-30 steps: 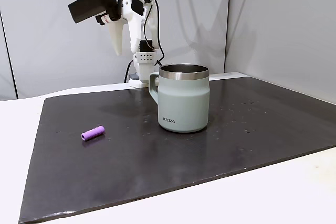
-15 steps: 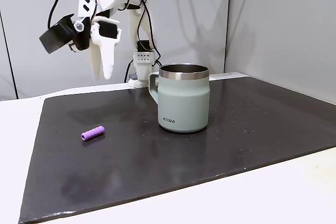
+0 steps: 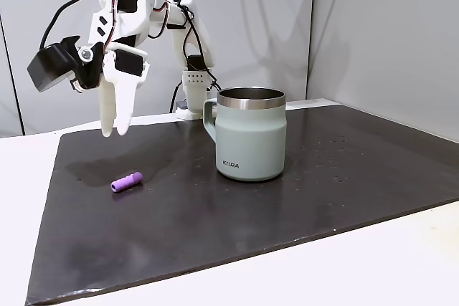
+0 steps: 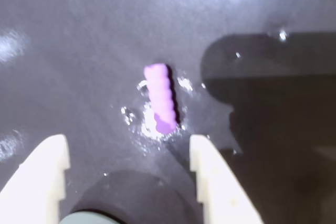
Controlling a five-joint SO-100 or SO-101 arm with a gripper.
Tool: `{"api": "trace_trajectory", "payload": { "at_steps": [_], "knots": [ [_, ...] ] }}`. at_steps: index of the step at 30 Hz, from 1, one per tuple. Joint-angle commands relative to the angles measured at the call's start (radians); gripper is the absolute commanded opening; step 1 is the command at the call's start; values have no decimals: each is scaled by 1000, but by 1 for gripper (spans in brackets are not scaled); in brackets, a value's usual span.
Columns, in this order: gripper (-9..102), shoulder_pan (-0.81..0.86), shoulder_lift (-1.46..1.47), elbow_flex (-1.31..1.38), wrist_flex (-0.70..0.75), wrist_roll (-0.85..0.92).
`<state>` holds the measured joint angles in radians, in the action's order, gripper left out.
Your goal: Grasp a pengrip and put it in the cup.
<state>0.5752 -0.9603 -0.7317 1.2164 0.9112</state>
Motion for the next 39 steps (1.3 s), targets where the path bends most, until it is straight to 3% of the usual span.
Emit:
{"api": "trace_trajectory", "payload": {
  "at_steps": [1,14,28,39],
  "knots": [
    [29,-12,23,106,-46,-2],
    [29,-44,190,245,-78,18],
    [28,-51,249,189,-51,121],
    [24,-23,316,172,-135,170]
  ]
}}
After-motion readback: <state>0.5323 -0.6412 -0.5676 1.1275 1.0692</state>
